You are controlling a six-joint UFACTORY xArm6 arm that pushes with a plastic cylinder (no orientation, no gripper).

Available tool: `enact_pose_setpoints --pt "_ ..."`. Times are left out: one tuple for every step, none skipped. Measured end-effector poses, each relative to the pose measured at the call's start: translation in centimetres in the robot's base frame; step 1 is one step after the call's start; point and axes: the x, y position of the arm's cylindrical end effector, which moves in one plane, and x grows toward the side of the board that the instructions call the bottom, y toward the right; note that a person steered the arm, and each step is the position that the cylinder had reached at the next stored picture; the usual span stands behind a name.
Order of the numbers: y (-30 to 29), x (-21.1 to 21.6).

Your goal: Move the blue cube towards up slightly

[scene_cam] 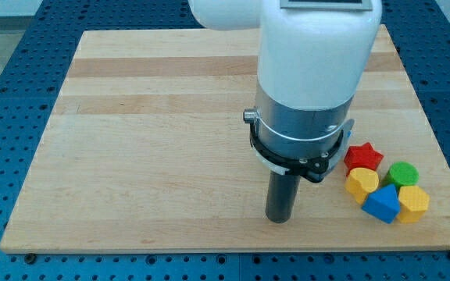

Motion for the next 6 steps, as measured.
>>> enact_pose_setpoints --pt "0.0 -0.2" --pt "3.4 -3.9" --pt "8.2 -8.7" --pt "10.7 -12.4" --pt "10.7 -12.6" --pt "10.7 -12.6"
